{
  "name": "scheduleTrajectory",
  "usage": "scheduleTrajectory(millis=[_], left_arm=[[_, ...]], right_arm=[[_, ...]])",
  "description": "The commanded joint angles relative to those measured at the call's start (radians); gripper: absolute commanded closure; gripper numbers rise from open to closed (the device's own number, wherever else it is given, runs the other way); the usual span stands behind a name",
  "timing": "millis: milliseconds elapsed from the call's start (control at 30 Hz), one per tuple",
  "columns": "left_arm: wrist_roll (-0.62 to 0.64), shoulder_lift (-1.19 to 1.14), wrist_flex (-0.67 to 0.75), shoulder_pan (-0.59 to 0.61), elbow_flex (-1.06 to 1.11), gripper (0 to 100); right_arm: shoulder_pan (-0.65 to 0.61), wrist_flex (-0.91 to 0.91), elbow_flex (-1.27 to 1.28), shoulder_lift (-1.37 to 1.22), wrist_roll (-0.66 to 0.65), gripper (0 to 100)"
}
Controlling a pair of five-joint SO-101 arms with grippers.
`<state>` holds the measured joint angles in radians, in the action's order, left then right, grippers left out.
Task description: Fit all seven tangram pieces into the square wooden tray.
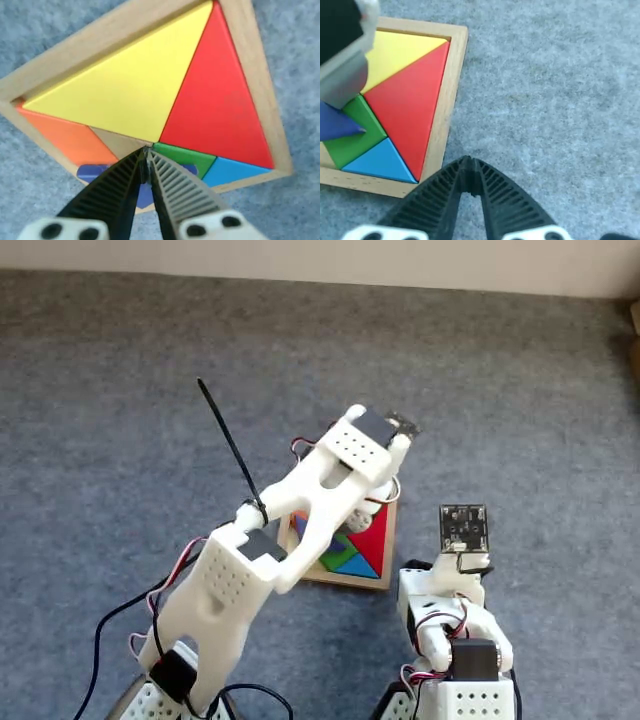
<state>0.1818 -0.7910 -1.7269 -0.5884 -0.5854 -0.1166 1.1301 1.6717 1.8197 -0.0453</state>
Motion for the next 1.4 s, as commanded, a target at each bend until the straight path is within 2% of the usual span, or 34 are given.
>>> scheduleTrajectory(millis=[0,300,533,867,1100,1367], left_arm=[[-0.006,0.061,-0.014,-0.018,-0.01,99],[-0.006,0.213,-0.005,-0.027,0.171,99],[-0.008,0.386,0.176,-0.018,0.461,99],[-0.012,0.668,0.273,0.07,0.667,99],[-0.012,0.929,0.442,0.081,0.917,99],[-0.012,1.305,0.706,0.082,1.26,99]], right_arm=[[0.018,-0.022,0.131,0.016,0.003,99.3],[0.018,-0.022,0.131,0.016,0.003,99.3],[0.018,-0.022,0.131,0.016,0.003,99.3],[0.018,-0.022,0.131,0.016,0.003,99.3],[0.018,-0.022,0.131,0.016,0.003,99.3],[0.018,-0.022,0.131,0.016,0.003,99.3]])
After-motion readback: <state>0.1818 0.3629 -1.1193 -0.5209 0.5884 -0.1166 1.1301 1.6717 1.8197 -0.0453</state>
